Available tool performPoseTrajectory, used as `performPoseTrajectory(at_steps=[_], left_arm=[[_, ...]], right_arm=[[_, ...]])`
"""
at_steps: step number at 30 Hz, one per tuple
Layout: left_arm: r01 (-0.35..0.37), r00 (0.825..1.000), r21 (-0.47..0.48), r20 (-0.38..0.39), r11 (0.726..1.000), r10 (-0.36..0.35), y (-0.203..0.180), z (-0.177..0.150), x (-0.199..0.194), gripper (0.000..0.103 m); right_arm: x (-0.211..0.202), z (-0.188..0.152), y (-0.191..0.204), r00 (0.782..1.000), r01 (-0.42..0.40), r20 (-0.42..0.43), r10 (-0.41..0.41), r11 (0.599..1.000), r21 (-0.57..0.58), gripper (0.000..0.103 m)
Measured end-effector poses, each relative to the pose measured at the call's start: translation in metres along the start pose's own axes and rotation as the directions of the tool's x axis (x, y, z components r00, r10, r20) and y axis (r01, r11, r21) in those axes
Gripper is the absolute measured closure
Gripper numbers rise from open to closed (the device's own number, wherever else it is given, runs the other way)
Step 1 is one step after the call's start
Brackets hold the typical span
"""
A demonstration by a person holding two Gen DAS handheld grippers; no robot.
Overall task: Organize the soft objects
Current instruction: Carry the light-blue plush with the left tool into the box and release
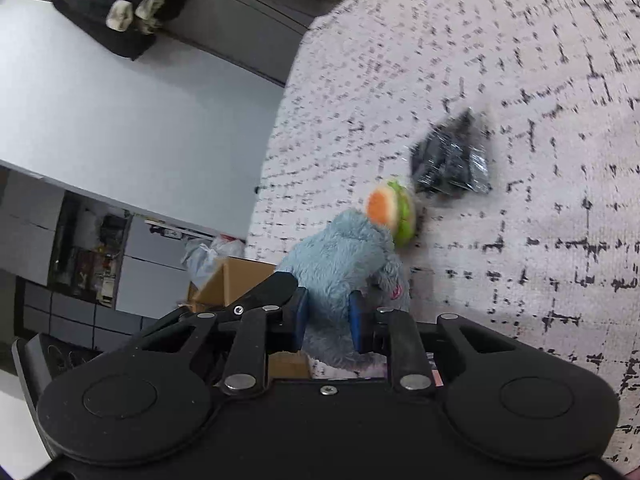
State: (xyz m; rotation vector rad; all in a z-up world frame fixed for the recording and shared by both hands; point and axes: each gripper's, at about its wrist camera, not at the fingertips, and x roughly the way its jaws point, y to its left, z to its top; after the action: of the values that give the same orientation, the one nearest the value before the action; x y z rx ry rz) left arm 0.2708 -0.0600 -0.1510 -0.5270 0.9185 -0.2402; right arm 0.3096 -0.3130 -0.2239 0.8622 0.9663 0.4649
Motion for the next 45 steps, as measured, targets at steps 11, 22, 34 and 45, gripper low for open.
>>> performPoseTrajectory(at_steps=[11,22,34,45], left_arm=[[0.016,0.996,0.030,0.089,0.999,-0.018,-0.002,0.006,-0.055,0.079],[-0.017,0.985,0.061,0.170,0.998,0.006,0.012,0.015,-0.108,0.079],[-0.036,0.974,0.024,0.226,0.999,0.030,0.048,0.020,-0.151,0.079],[-0.049,0.970,-0.030,0.235,0.998,0.055,0.093,0.022,-0.169,0.079]], right_arm=[[-0.012,-0.011,0.042,0.996,-0.075,0.036,0.079,0.991,-0.112,0.081],[-0.007,-0.037,0.088,0.988,-0.128,0.055,0.143,0.968,-0.215,0.081],[0.014,-0.066,0.134,0.979,-0.164,0.063,0.195,0.931,-0.325,0.081],[0.046,-0.090,0.156,0.978,-0.188,0.016,0.207,0.919,-0.347,0.081]])
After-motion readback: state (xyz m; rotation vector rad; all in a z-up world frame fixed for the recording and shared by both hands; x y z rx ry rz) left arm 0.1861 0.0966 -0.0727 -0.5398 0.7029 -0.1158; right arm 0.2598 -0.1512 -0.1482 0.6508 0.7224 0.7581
